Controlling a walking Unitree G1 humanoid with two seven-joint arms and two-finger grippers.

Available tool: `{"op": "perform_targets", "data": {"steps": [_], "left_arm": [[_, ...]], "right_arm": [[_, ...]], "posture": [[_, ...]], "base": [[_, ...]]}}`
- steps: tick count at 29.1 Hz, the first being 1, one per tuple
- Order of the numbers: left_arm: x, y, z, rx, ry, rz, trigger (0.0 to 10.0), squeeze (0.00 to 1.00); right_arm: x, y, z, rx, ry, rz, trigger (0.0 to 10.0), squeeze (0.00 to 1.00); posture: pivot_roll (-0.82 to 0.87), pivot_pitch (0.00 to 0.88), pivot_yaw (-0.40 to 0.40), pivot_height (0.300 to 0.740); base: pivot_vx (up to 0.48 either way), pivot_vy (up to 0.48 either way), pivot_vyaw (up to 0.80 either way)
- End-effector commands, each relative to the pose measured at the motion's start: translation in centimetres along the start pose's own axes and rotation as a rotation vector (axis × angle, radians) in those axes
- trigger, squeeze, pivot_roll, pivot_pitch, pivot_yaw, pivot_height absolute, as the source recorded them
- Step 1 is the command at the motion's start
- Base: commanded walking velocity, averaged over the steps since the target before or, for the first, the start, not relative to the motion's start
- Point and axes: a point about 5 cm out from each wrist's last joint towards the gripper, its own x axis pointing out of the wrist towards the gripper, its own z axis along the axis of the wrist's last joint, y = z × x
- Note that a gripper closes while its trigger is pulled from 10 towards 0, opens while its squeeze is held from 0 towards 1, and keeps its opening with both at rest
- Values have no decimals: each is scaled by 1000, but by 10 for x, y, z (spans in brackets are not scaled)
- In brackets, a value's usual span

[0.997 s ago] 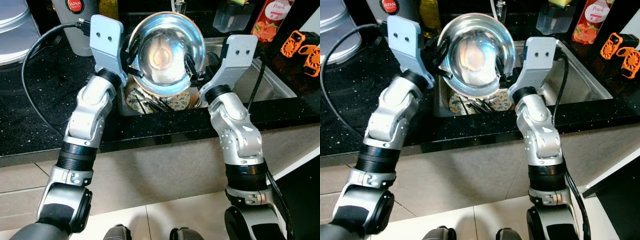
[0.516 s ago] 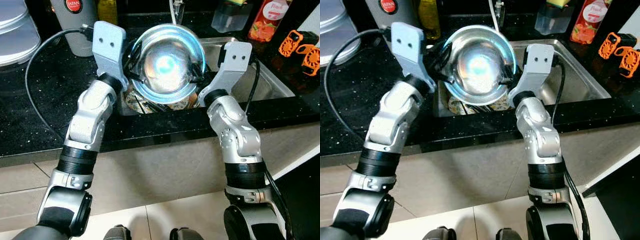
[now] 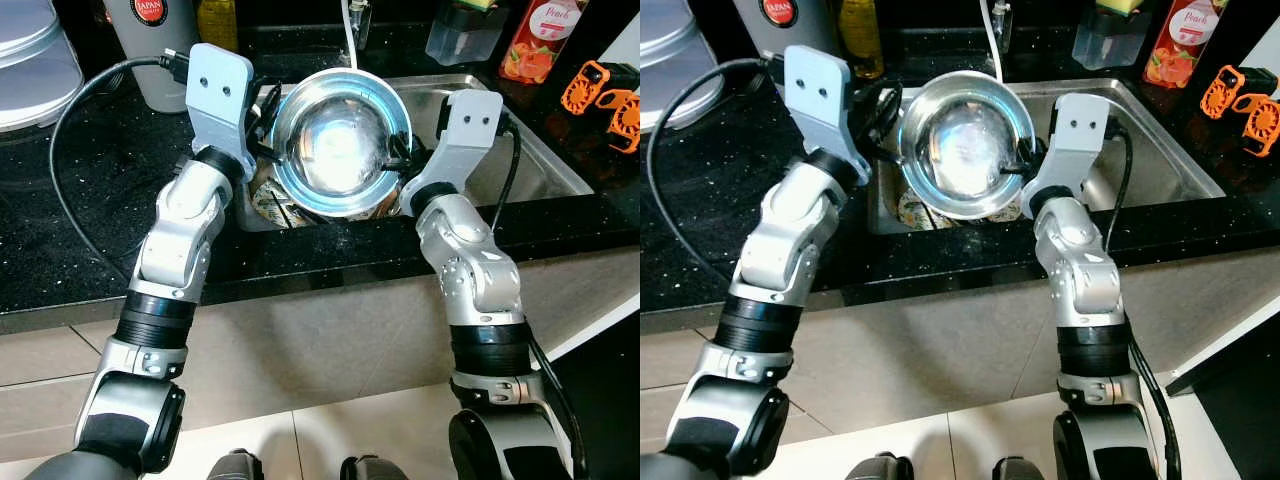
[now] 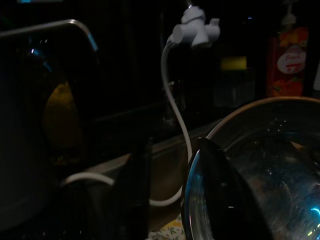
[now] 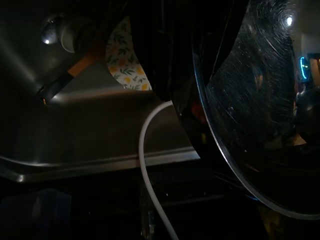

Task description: Kitchen organization

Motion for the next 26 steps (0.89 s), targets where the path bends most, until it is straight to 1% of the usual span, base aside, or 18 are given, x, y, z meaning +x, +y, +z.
{"op": "perform_targets", "data": {"steps": [1,2,3,4,5,6,7,9,13,14,16,18,20,22,24,26], "left_arm": [[0,-2,-2,-13,6,6,10000,1000],[0,1,-1,-19,-2,28,10000,1000],[0,1,-1,-19,-2,28,10000,1000],[1,5,4,-31,-17,60,10000,1000],[1,10,10,-60,-44,91,10000,0],[1,14,14,-82,-62,109,10000,0],[1,14,14,-82,-62,109,10000,0],[-3,18,24,-119,-94,122,10000,0],[-14,15,31,-83,-114,111,10000,0],[-16,14,31,-69,-112,114,10000,0],[-22,15,29,-65,-97,132,10000,0],[-25,17,28,-55,-90,146,10000,0],[-30,22,29,-45,-82,184,10000,0],[-30,22,29,-45,-82,184,10000,0],[-37,29,31,-33,-70,228,10000,0],[-45,34,34,-13,-53,257,10000,0]], "right_arm": [[2,0,6,-5,-23,-9,10000,0],[5,0,7,-8,-25,-17,10000,0],[5,0,7,-8,-25,-17,10000,0],[10,-2,9,-13,-29,-30,10000,0],[14,-4,12,-18,-34,-41,10000,0],[17,-6,14,-22,-37,-48,10000,0],[17,-6,14,-22,-37,-48,10000,0],[24,-12,15,-32,-25,-70,10000,0],[33,-22,2,-51,65,-126,10000,0],[34,-23,-1,-55,87,-135,10000,0],[37,-23,-6,-59,122,-144,10000,0],[39,-23,-7,-66,133,-151,10000,0],[44,-25,-6,-68,149,-179,10000,0],[44,-25,-6,-68,149,-179,10000,0],[49,-29,-7,-28,178,-226,10000,0],[54,-27,-10,55,215,-235,10000,0]], "posture": [[63,84,3,740],[63,84,3,740],[63,84,3,740],[68,86,-1,740],[71,86,-3,740],[71,86,-3,740],[71,86,-3,740],[92,94,-13,740],[111,100,-20,740],[114,101,-22,740],[126,106,-31,740],[130,108,-33,740],[160,117,-51,740],[160,117,-51,740],[205,134,-72,740],[253,162,-89,740]], "base": [[0,0,0],[0,0,0],[0,0,0],[0,0,0],[0,0,0],[0,0,0],[0,0,0],[0,0,0],[0,0,0],[0,0,0],[0,0,0],[0,0,0],[0,0,0],[0,0,0],[0,0,0],[0,0,0]]}}
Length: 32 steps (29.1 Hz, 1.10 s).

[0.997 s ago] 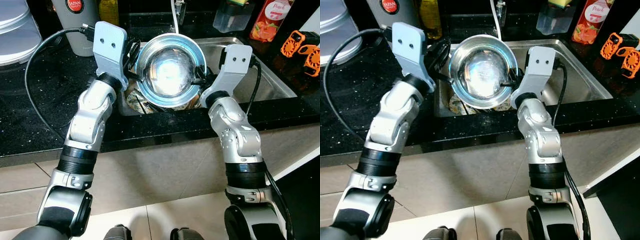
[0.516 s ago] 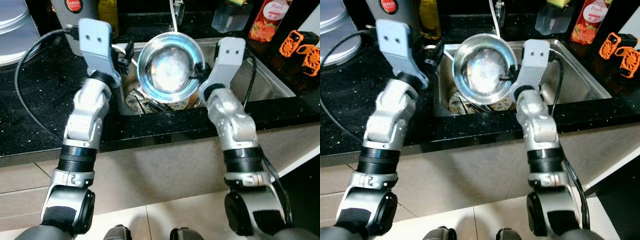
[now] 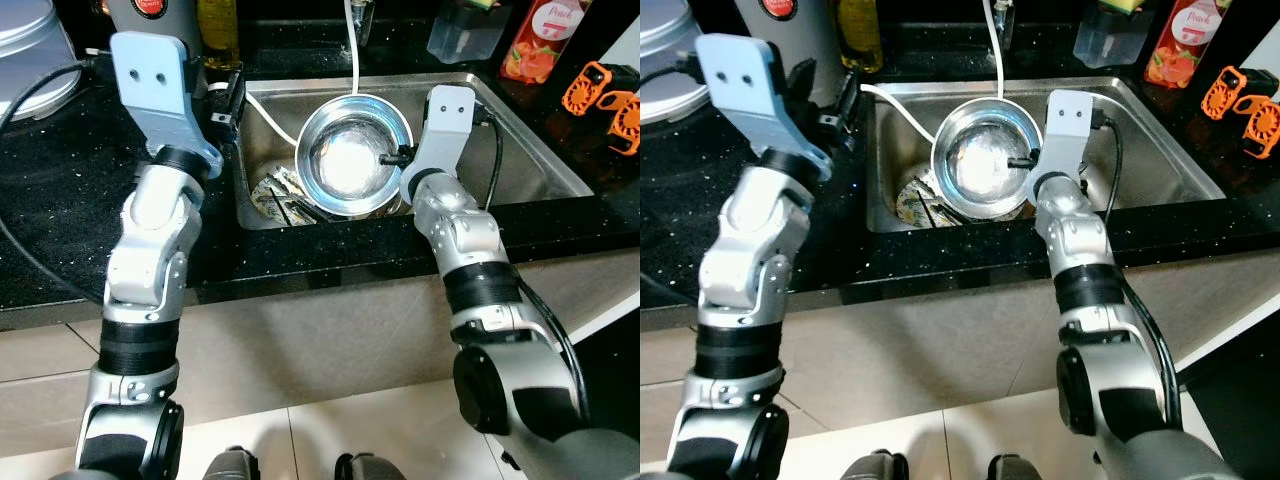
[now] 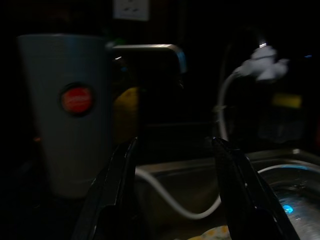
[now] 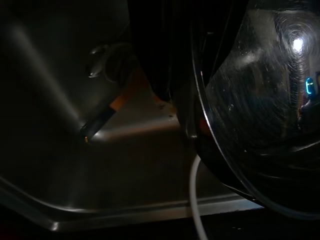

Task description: Kitchen organization

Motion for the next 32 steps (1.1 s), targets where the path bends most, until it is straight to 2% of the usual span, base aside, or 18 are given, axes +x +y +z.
{"op": "perform_targets", "data": {"steps": [1,6,13,15,17,18,21,23,24,28,30,32], "left_arm": [[-8,7,3,38,26,29,10000,0],[-21,9,6,68,53,49,10000,0],[-29,10,7,76,78,47,10000,0],[-28,7,-5,44,226,-24,10000,0],[-27,2,-12,-31,334,-125,10000,0],[-15,4,-8,-77,363,-183,10000,0],[-9,4,-6,-100,383,-218,10000,0],[0,3,-5,-116,420,-295,10000,0],[5,3,-6,-91,445,-348,10000,0],[12,6,-7,-30,493,-405,10000,0],[25,11,-3,7,528,-452,10000,0],[28,11,-2,9,532,-475,10000,0]], "right_arm": [[4,0,1,80,18,-2,10000,0],[8,10,-6,146,89,13,10000,0],[10,15,-18,141,177,-3,10000,0],[11,16,-19,139,201,-6,10000,0],[11,19,-16,131,194,-2,10000,0],[12,20,-13,123,185,0,10000,0],[12,20,-13,122,187,-3,10000,0],[12,20,-15,124,195,-8,10000,0],[12,21,-16,125,200,-9,10000,0],[13,22,-17,125,208,-12,10000,0],[12,23,-20,156,232,-14,10000,0],[12,24,-21,171,244,-10,10000,0]], "posture": [[253,162,-89,740],[300,201,-106,740],[313,220,-120,740],[309,222,-125,740],[301,221,-125,740],[286,217,-116,740],[284,215,-112,740],[276,214,-103,740],[273,212,-95,740],[270,211,-86,740],[267,209,-72,740],[265,209,-68,740]], "base": [[0,0,0],[0,0,0],[0,0,0],[0,0,0],[0,0,0],[0,0,0],[0,0,0],[0,0,0],[0,0,0],[0,0,0],[0,0,0],[0,0,0]]}}
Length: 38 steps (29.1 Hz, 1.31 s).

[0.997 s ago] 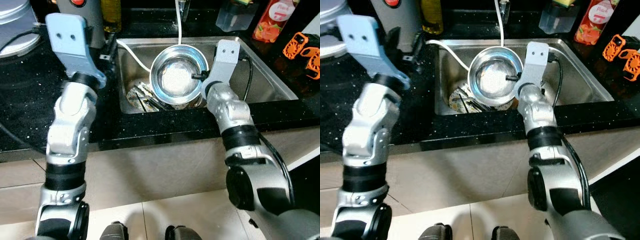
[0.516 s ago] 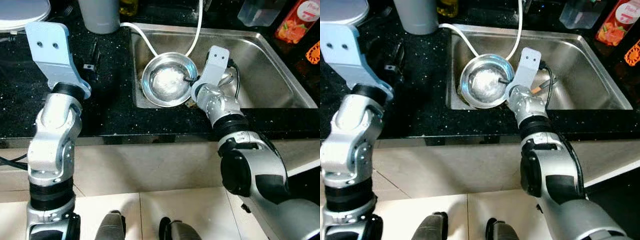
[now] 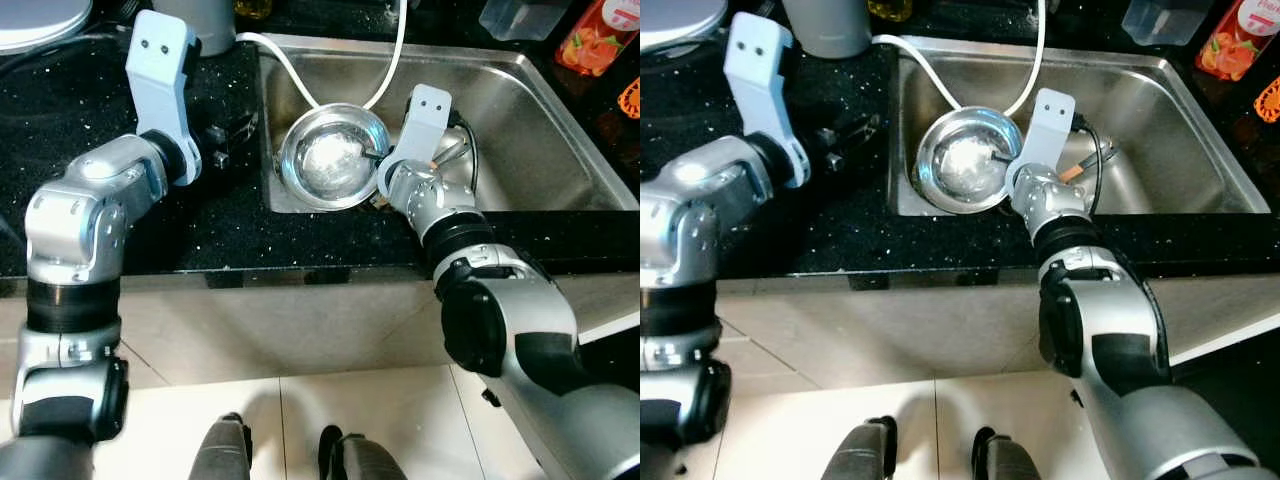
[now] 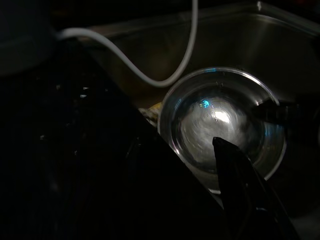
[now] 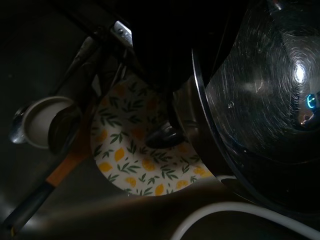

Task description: Kitchen organization

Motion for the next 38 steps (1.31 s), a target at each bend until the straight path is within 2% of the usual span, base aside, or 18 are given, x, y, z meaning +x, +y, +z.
{"op": "perform_targets", "data": {"steps": [1,5,7,11,12,13,15,16,17,18,26,30,32,33,34,35,38], "left_arm": [[4,1,1,32,29,-37,10000,0],[11,-1,4,32,33,-74,10000,0],[23,-8,9,47,33,-121,10000,0],[30,-13,12,45,29,-169,10000,0],[39,-16,17,26,25,-222,10000,0],[43,-16,21,15,16,-237,10000,0],[46,-17,24,11,10,-248,10000,0],[50,-16,27,17,5,-252,10000,0],[50,-16,27,17,5,-252,10000,0],[52,-16,27,25,7,-253,10000,0],[56,-17,24,44,17,-264,10000,0],[58,-13,26,48,12,-273,10000,0],[57,-12,27,45,3,-270,10000,0],[55,-11,26,44,-3,-266,10000,0],[54,-11,26,44,-7,-264,10000,0],[51,-10,24,62,-28,-247,10000,0],[47,-7,24,79,-67,-197,10000,0]], "right_arm": [[2,-4,-11,58,52,-13,10000,0],[2,-3,-13,87,65,-23,10000,0],[2,-3,-14,152,88,-48,10000,0],[2,-3,-16,190,106,-58,10000,0],[2,-1,-16,218,119,-53,10000,0],[2,1,-15,219,118,-42,10000,78],[1,2,-15,218,119,-36,10000,78],[1,5,-15,212,119,-22,10000,957],[1,5,-15,212,119,-22,10000,957],[1,6,-15,211,120,-18,10000,1000],[1,4,-8,198,86,-34,10000,1000],[0,4,8,184,9,-15,10000,1000],[-2,5,24,191,-61,11,10000,973],[-5,5,37,203,-125,33,10000,0],[-6,4,46,212,-168,47,10000,0],[-11,1,63,198,-277,71,10000,0],[-20,-4,79,188,-418,119,10000,0]], "posture": [[265,209,-67,740],[265,209,-69,740],[266,207,-72,740],[264,206,-75,740],[260,206,-75,740],[256,205,-75,740],[253,203,-74,740],[251,203,-72,740],[251,203,-72,740],[246,201,-69,740],[241,191,-69,740],[239,185,-69,740],[234,172,-68,740],[231,165,-66,740],[231,165,-66,740],[225,157,-61,740],[214,142,-47,740]], "base": [[0,0,0],[0,0,0],[0,0,0],[0,0,0],[0,0,0],[0,0,0],[0,0,0],[0,0,0],[0,0,0],[0,0,0],[0,0,0],[0,0,0],[0,0,0],[0,0,0],[0,0,0],[0,0,0],[0,0,0]]}}
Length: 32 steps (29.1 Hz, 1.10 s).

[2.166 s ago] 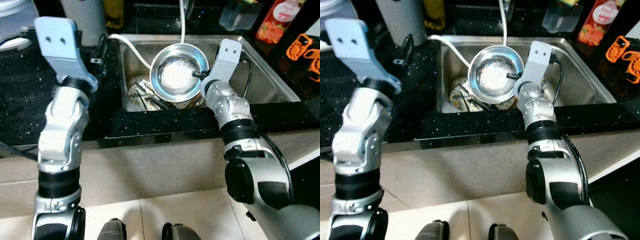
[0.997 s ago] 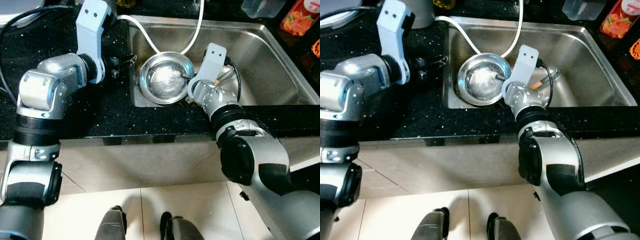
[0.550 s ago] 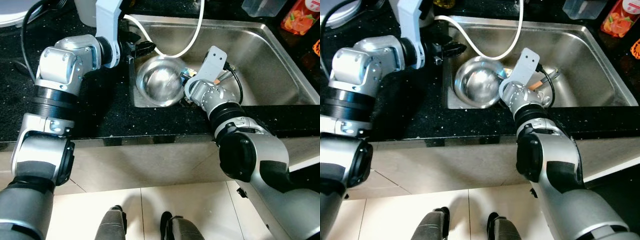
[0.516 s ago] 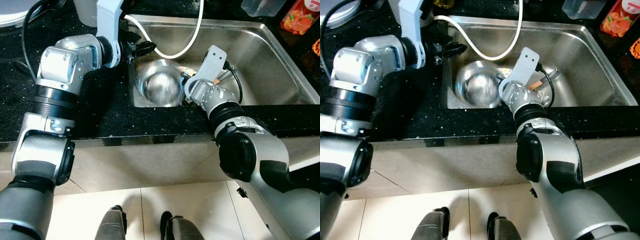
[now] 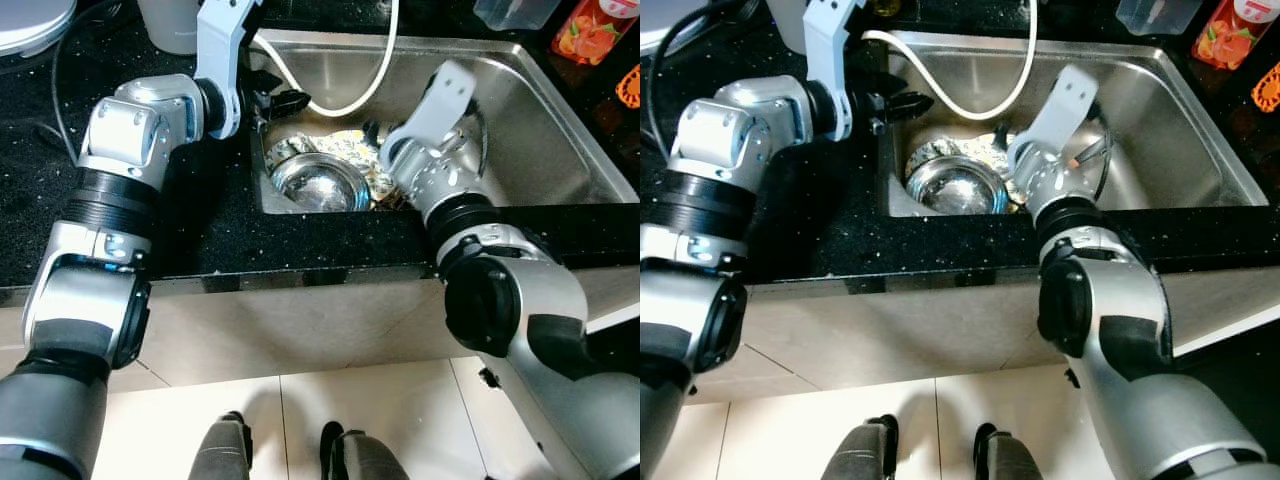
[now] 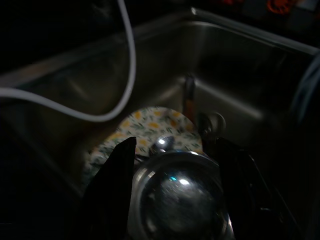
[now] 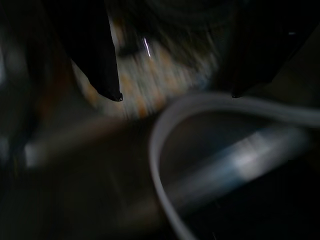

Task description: Kitchen organization

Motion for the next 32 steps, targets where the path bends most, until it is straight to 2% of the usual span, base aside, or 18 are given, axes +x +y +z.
{"op": "perform_targets", "data": {"steps": [1,2,4,9,13,15,16,17,19,20,25,29,30,32], "left_arm": [[0,-3,1,25,-36,24,10000,0],[-6,0,3,42,-75,85,10000,0],[-8,0,3,49,-89,104,10000,0],[-21,-5,1,122,-193,223,10000,0],[-35,-11,-17,181,-184,333,10000,0],[-43,-8,-23,270,-146,425,10000,0],[-46,-6,-25,288,-134,465,10000,0],[-46,-6,-25,288,-134,465,10000,0],[-61,7,-34,218,-130,625,10000,0],[-61,7,-34,218,-130,625,10000,0],[-81,22,-58,125,-72,829,10000,0],[-84,23,-68,94,-44,879,10000,0],[-83,22,-73,41,-31,882,10000,0],[-83,22,-73,41,-31,882,10000,0]], "right_arm": [[-3,-7,6,-13,-72,22,10000,0],[-12,-9,16,-27,-177,87,10000,0],[-17,-9,18,-30,-209,111,10000,0],[-47,-11,17,-100,-339,214,10000,0],[-78,-11,2,-136,-375,276,10000,0],[-92,-6,-3,-156,-381,336,10000,0],[-98,-4,-5,-166,-382,357,10000,0],[-98,-4,-5,-166,-382,357,10000,0],[-108,-1,-11,-175,-371,395,10000,0],[-108,-1,-11,-175,-371,395,10000,0],[-114,1,-14,-192,-351,406,10000,0],[-115,2,-14,-211,-347,410,10000,0],[-115,2,-14,-227,-344,414,10000,0],[-115,2,-14,-227,-344,414,10000,0]], "posture": [[212,140,-45,740],[198,128,-31,740],[195,126,-27,740],[173,106,6,740],[144,81,39,740],[137,76,46,740],[135,74,48,740],[135,74,48,740],[126,59,55,740],[126,59,55,740],[125,39,39,740],[125,29,22,740],[121,27,12,740],[121,27,12,740]], "base": [[0,0,0],[0,0,0],[0,0,0],[0,0,0],[0,0,0],[0,0,0],[0,0,0],[0,0,0],[0,0,0],[0,0,0],[0,0,0],[0,0,0],[0,0,0],[0,0,0]]}}
